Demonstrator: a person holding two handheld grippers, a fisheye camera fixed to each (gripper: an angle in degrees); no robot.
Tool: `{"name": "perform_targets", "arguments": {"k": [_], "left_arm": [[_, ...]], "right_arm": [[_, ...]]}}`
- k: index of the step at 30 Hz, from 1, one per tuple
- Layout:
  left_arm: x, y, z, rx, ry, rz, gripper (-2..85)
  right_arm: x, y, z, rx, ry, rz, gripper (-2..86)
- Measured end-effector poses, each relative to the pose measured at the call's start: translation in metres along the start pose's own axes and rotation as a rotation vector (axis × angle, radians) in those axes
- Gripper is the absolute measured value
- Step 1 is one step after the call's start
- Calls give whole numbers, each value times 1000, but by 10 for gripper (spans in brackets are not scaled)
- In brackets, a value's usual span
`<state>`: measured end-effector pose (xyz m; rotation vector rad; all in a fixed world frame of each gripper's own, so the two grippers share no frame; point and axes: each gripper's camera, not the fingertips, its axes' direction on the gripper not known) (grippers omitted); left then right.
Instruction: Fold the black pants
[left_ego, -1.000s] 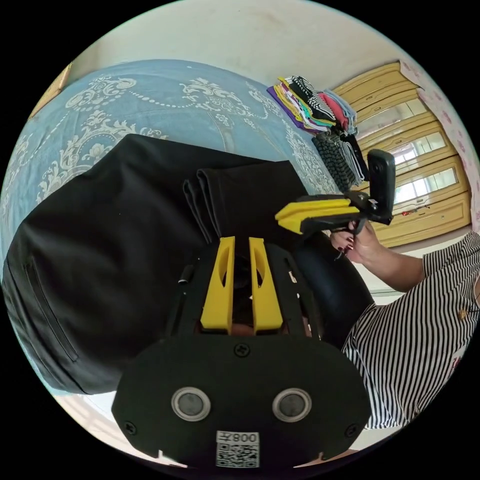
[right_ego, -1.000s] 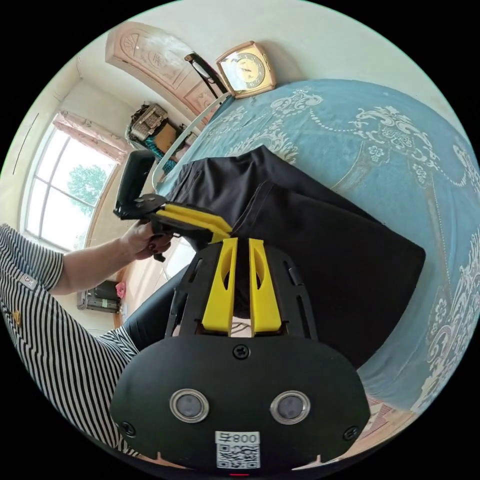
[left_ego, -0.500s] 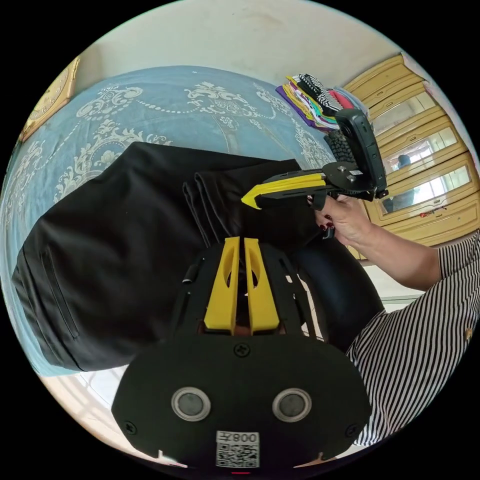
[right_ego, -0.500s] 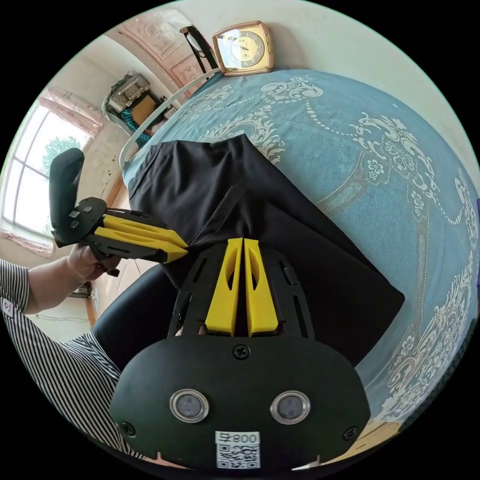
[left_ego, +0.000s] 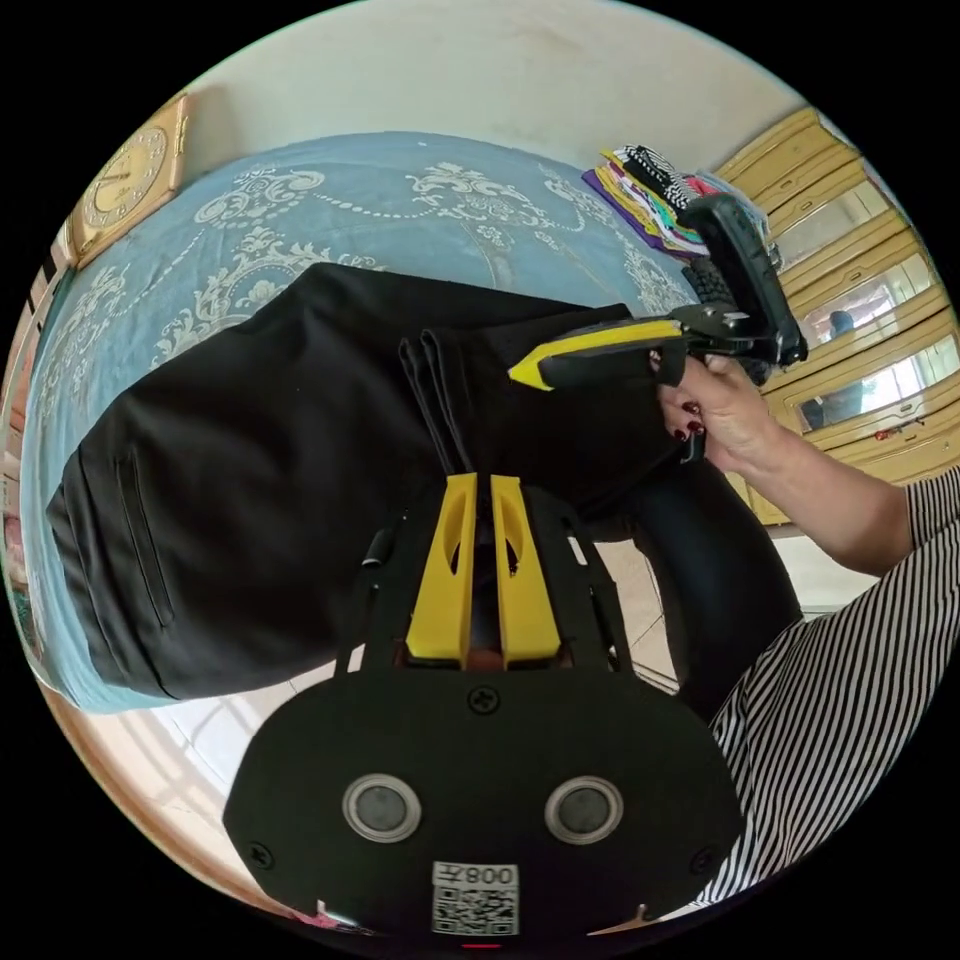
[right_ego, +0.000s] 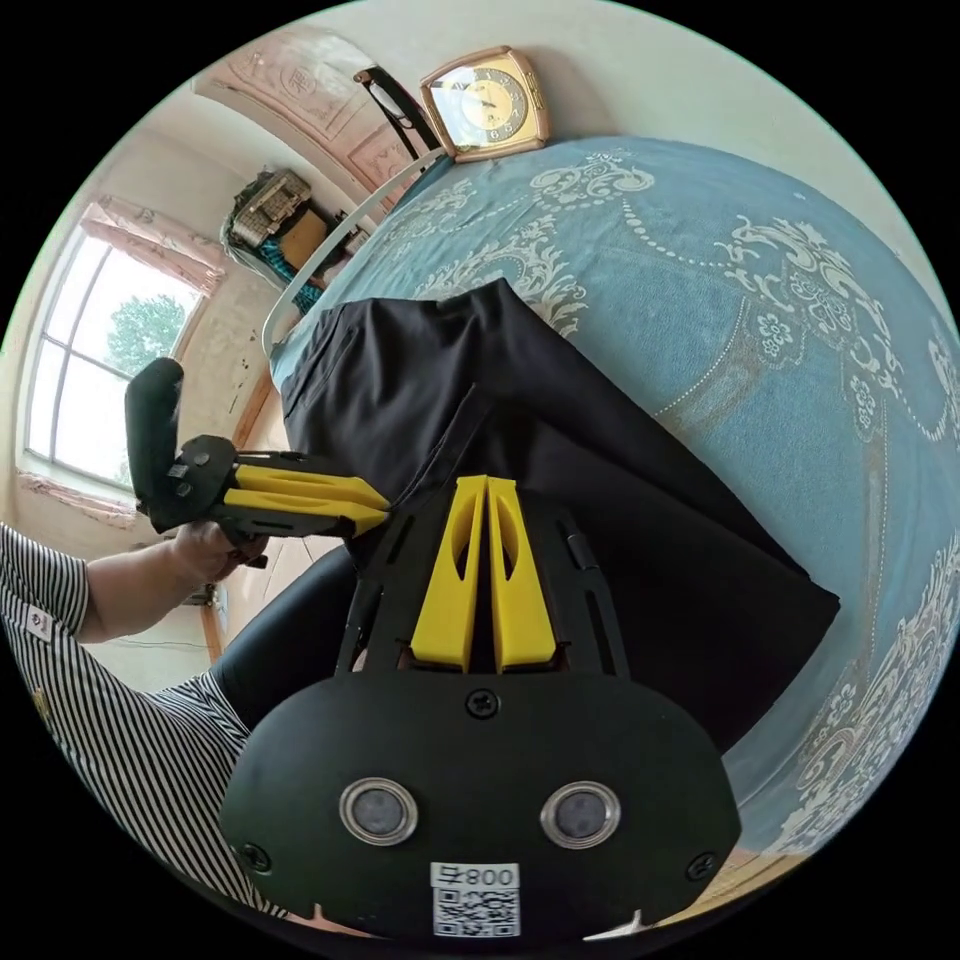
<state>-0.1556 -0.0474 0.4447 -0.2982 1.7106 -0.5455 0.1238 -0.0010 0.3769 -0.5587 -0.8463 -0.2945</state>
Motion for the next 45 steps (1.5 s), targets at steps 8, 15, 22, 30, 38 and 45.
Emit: {"name": "perform_targets", "arguments": {"k": [8,15,22,30,38,45], "left_arm": [[31,18,10,54,-59,-18,7],[67,31,36,72,-30,47,15],[84,43,79,10,-18,27,12],[141,67,77,132,-33,111,32],[230,68,135,59,109,345,90],[319,66,179,37,24,535,113]], "right_arm": [[3,-41,20,-82,39,-39,1],[18,-11,-41,-12,48,-12,1],[73,81,-77,-64,111,229,3],[107,115,-128,112,19,361,23],[172,193,-136,161,-288,670,80],[189,196,-150,180,-444,655,39]]}}
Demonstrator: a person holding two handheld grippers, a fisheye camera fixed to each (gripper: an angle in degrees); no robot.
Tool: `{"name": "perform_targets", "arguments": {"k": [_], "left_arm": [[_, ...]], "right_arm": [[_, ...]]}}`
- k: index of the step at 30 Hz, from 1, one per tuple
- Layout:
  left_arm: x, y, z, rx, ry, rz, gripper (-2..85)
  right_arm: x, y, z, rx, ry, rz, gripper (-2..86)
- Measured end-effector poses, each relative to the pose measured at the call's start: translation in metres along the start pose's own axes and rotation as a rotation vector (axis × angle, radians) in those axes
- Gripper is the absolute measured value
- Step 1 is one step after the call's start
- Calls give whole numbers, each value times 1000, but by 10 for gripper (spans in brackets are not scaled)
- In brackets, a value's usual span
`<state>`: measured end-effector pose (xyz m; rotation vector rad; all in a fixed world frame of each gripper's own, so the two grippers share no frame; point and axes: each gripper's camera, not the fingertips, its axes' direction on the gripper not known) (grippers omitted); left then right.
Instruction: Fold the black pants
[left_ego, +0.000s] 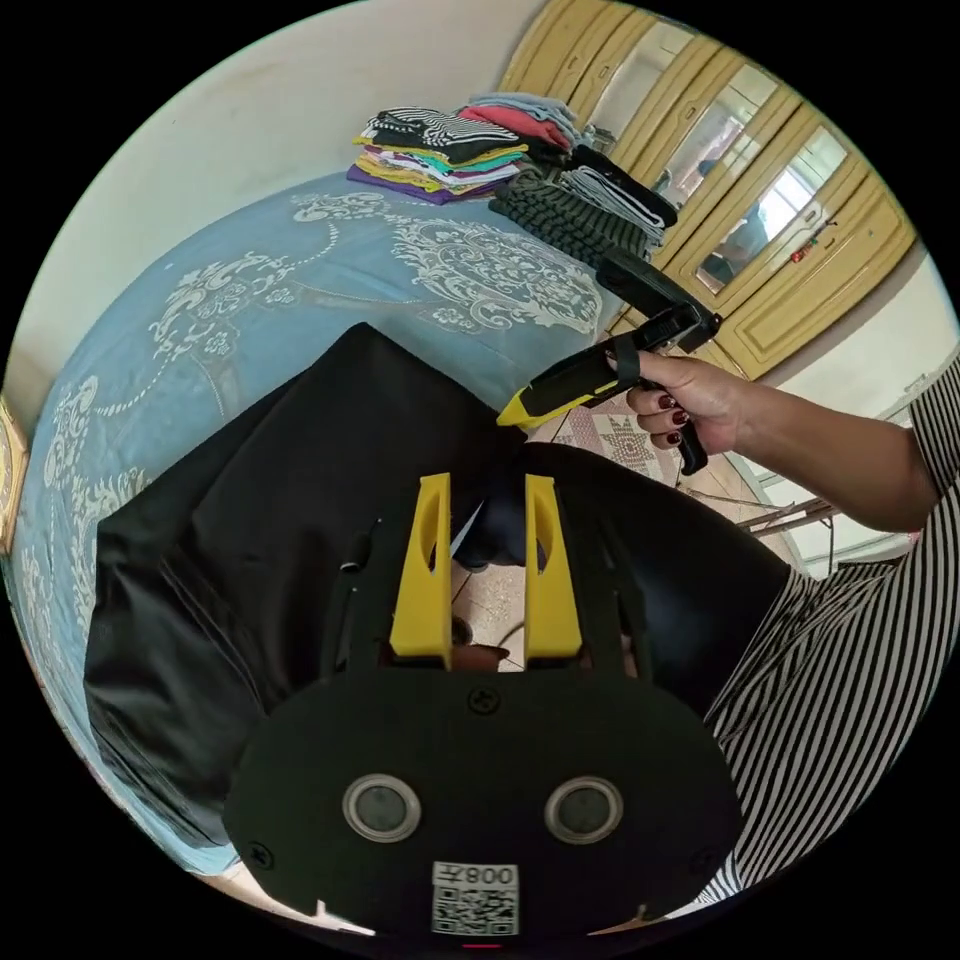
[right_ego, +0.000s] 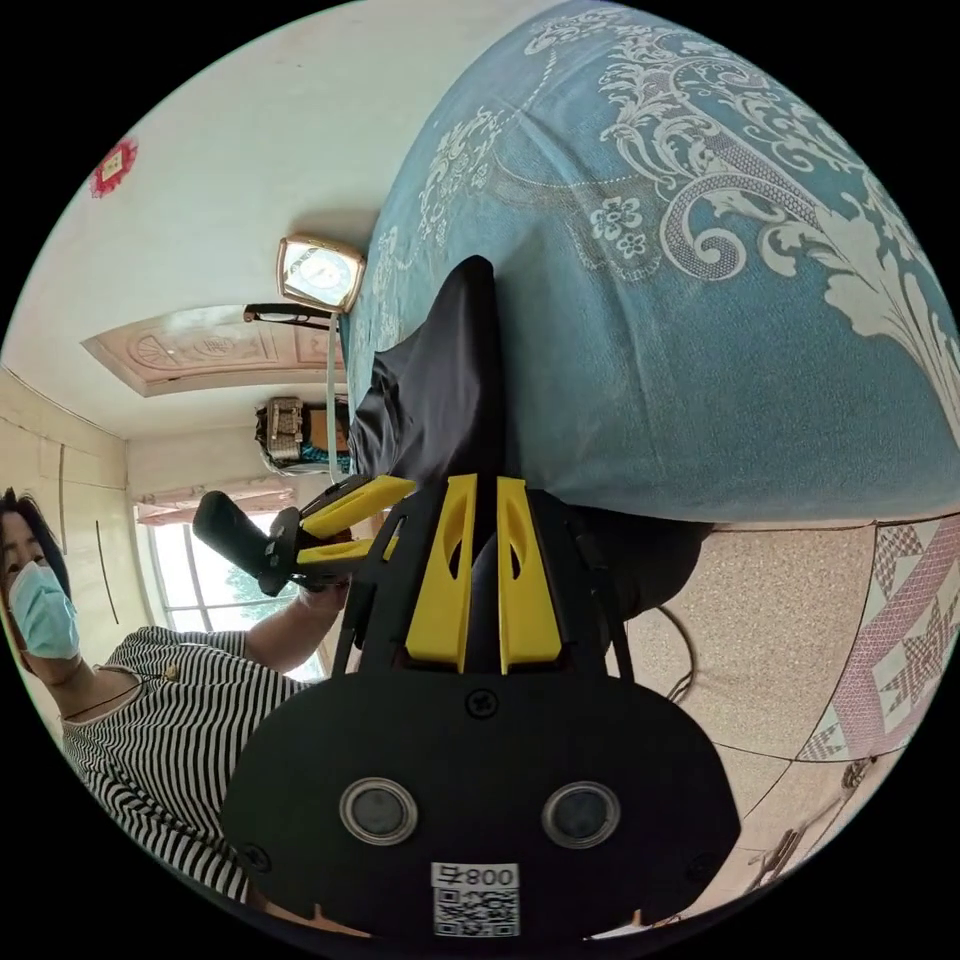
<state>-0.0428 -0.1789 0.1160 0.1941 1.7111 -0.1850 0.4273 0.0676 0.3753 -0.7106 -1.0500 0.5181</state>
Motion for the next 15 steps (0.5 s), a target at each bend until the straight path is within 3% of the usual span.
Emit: {"name": "perform_targets", "arguments": {"k": [3,6,10,15], "left_arm": [[31,-14,16,-28,-131,45,115],[52,-19,26,-56,-268,45,97],[55,-14,17,-15,-193,-43,72],[66,-15,5,12,-155,-70,65]], "right_arm": [[-9,-5,-11,2,-99,-32,30],[-24,-11,-11,-26,-76,-76,27],[-23,-21,-17,-48,-102,-91,33],[5,-42,-40,130,-182,11,65]]}}
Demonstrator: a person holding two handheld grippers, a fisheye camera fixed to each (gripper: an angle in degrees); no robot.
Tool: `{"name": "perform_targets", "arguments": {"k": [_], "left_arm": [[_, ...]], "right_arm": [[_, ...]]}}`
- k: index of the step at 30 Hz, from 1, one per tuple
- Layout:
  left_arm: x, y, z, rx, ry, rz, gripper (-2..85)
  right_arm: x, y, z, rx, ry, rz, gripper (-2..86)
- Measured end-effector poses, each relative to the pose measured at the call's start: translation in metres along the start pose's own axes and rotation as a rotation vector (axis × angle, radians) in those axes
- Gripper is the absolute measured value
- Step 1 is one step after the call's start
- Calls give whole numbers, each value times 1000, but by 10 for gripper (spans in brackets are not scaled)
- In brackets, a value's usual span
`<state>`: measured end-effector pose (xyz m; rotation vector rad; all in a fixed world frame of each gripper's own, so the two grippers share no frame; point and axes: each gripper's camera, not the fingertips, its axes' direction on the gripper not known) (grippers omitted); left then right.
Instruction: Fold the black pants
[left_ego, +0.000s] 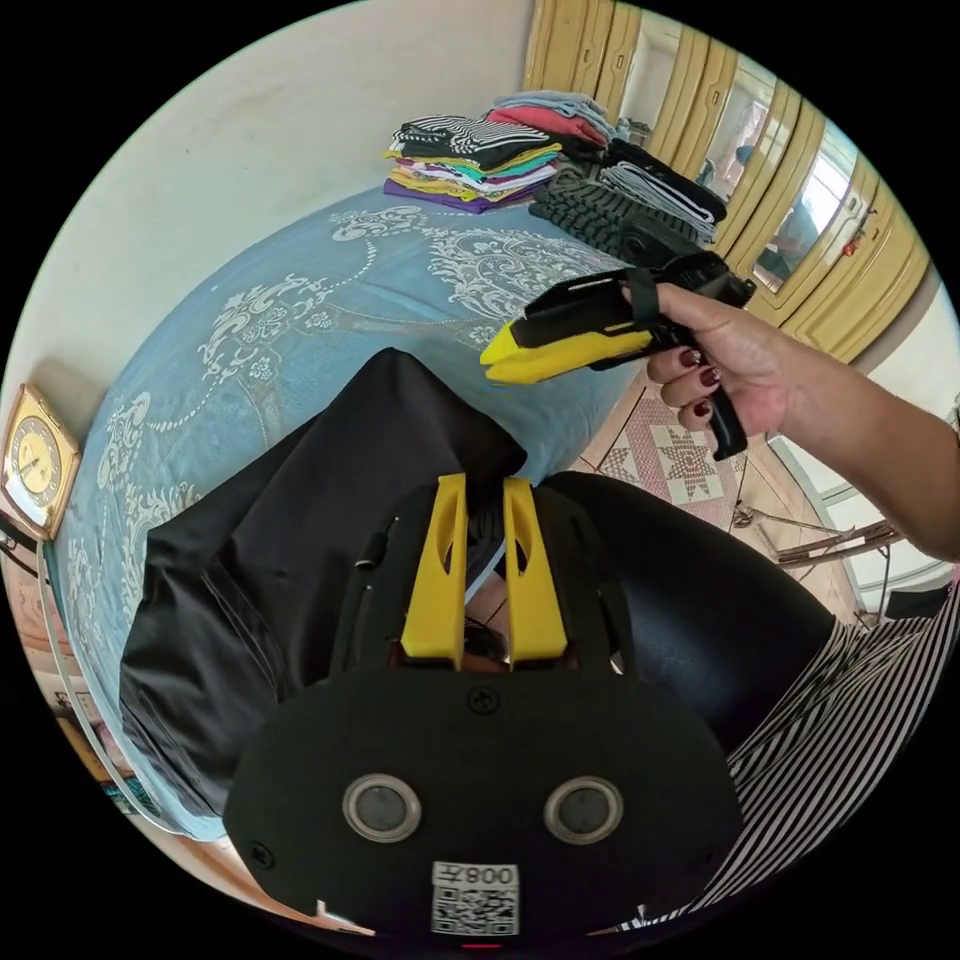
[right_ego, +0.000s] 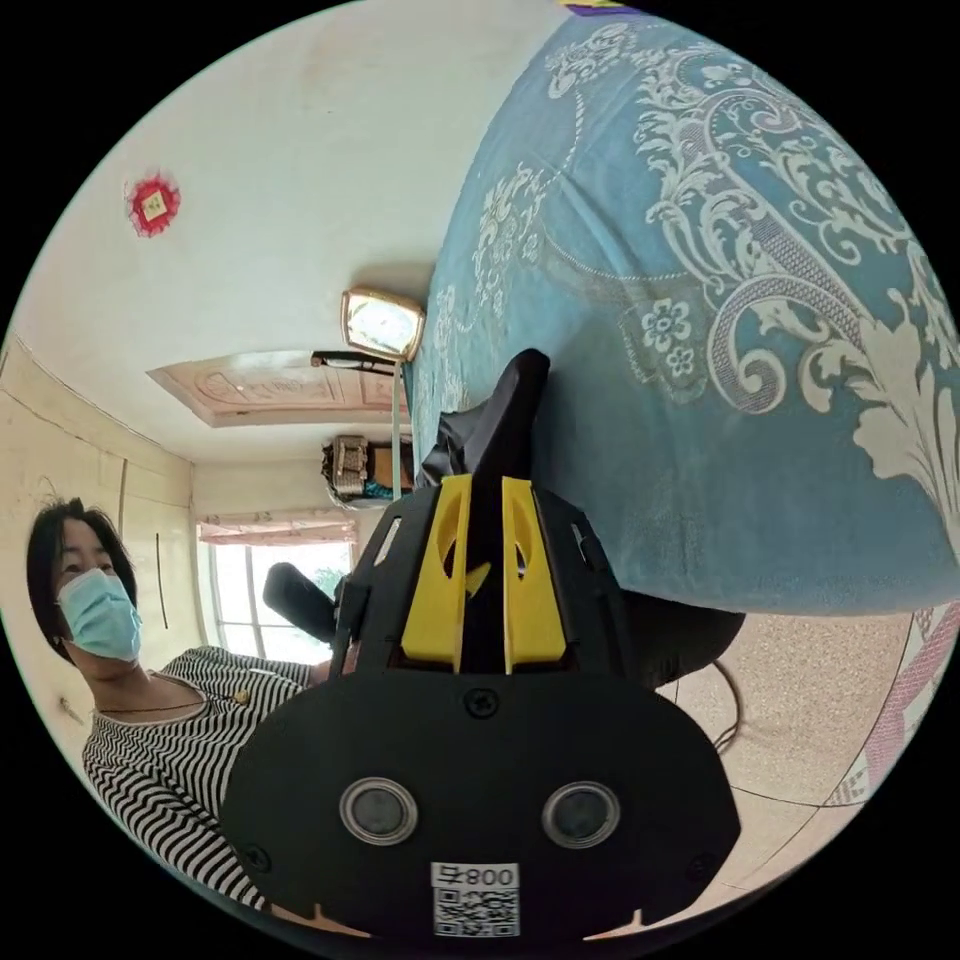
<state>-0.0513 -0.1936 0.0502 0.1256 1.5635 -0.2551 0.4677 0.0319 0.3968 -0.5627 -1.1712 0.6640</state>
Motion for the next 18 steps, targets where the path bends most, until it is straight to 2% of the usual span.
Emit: {"name": "perform_targets", "arguments": {"k": [3,8,18], "left_arm": [[10,-2,-9,-2,2,13,64],[20,-8,-30,-6,12,30,62],[59,-34,-105,43,68,118,38]], "right_arm": [[6,-29,9,-14,61,35,88],[10,-68,44,-96,26,70,87],[-15,-54,32,-88,37,24,33]]}}
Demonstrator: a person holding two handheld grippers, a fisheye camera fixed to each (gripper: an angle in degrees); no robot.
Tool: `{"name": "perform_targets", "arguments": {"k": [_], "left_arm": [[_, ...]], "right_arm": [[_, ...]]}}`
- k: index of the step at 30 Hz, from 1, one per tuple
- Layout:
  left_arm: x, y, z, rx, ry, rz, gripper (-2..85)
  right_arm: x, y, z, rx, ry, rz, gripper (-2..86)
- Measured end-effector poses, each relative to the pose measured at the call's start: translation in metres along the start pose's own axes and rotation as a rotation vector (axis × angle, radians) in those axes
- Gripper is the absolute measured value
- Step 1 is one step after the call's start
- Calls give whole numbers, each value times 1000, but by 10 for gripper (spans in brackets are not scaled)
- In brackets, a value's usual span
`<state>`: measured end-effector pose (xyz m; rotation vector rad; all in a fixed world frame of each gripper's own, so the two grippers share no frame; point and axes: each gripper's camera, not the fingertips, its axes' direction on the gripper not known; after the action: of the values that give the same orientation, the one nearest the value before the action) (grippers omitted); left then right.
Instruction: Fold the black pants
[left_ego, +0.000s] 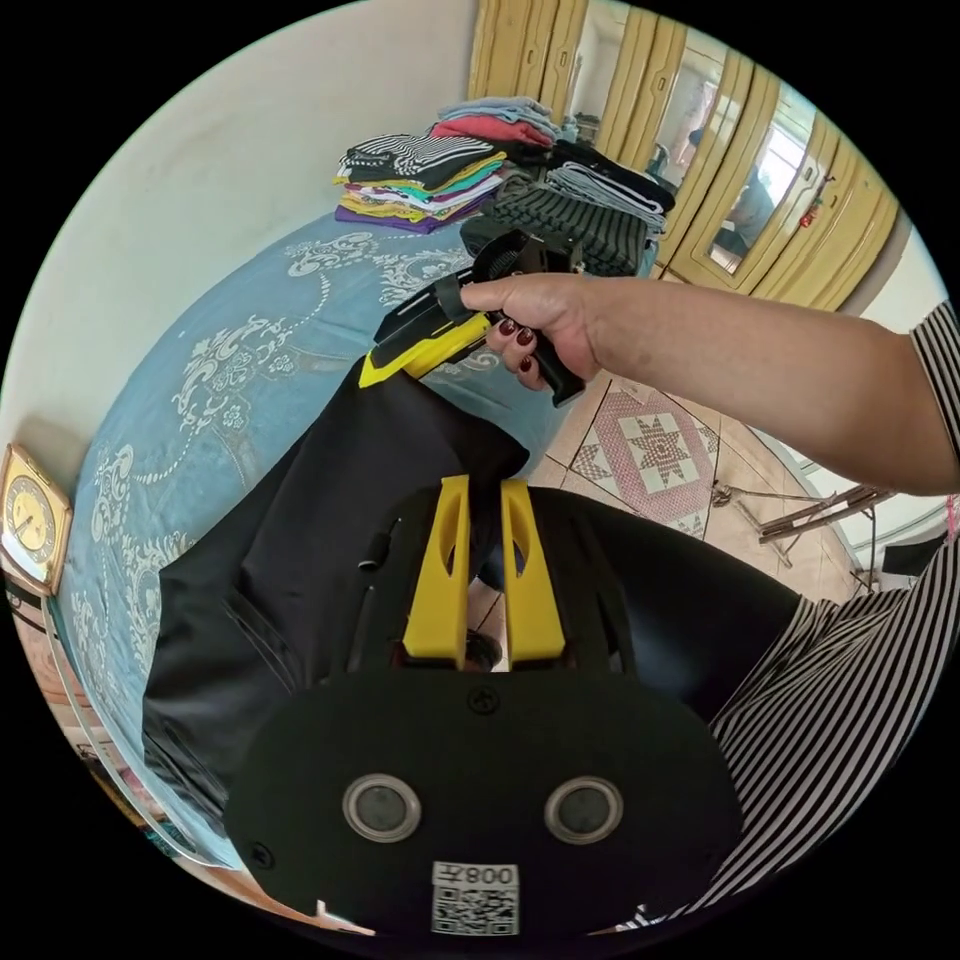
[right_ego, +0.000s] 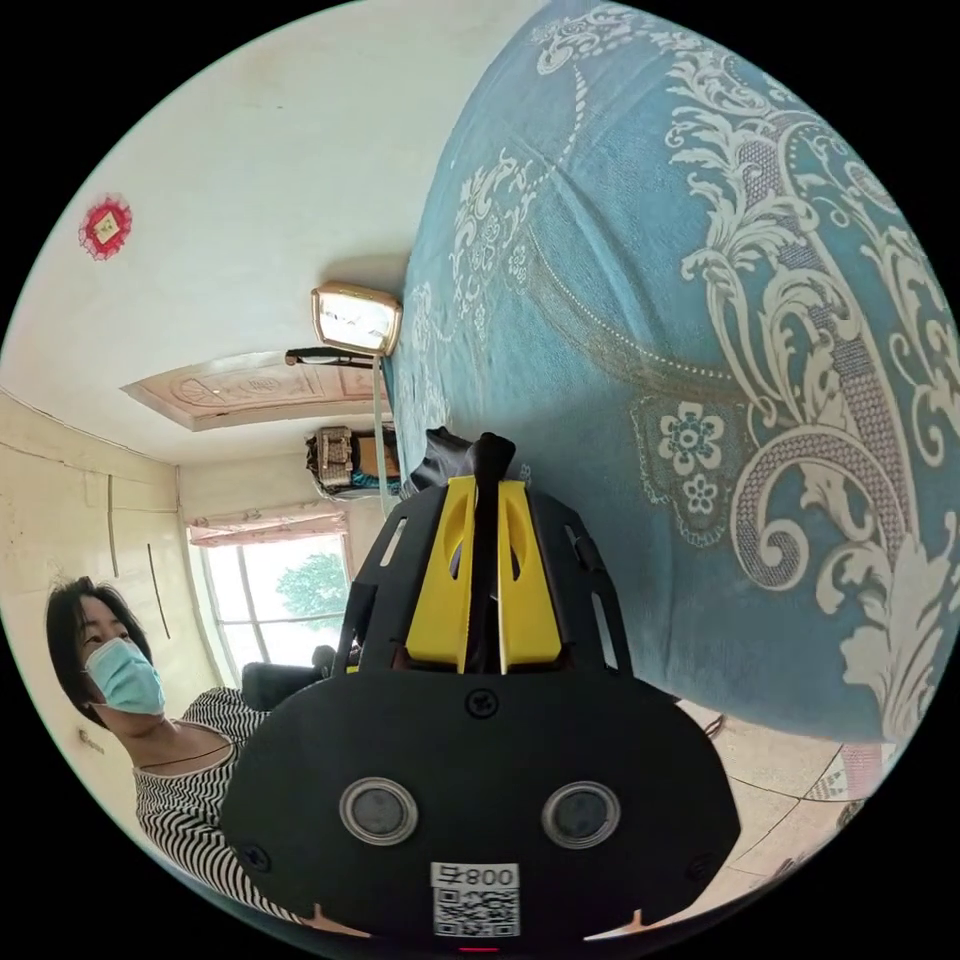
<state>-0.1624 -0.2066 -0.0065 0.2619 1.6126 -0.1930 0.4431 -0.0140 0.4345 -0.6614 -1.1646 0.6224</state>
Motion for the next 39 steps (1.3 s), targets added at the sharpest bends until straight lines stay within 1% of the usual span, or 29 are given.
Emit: {"name": "perform_targets", "arguments": {"k": [5,8,12,17,20,22,28,32,39], "left_arm": [[3,-8,-45,58,79,-21,27],[-12,3,-87,113,111,-90,24],[-53,30,-167,257,173,-237,22],[-100,81,-261,420,201,-420,21],[-127,116,-311,508,206,-534,21],[-145,143,-344,555,175,-621,22],[-188,200,-399,617,186,-834,28],[-207,225,-420,616,200,-946,38],[-228,247,-465,649,222,-1080,53]], "right_arm": [[-8,28,-14,87,6,31,26],[-28,34,1,102,-39,-1,25],[-72,31,35,83,-87,-99,23],[-148,19,118,-28,-127,-262,22],[-182,12,176,-99,-137,-327,23],[-198,8,211,-139,-131,-345,24],[-228,-7,335,-266,-24,-368,27],[-233,-12,412,-337,70,-358,28],[-237,-17,498,-401,145,-344,29]]}}
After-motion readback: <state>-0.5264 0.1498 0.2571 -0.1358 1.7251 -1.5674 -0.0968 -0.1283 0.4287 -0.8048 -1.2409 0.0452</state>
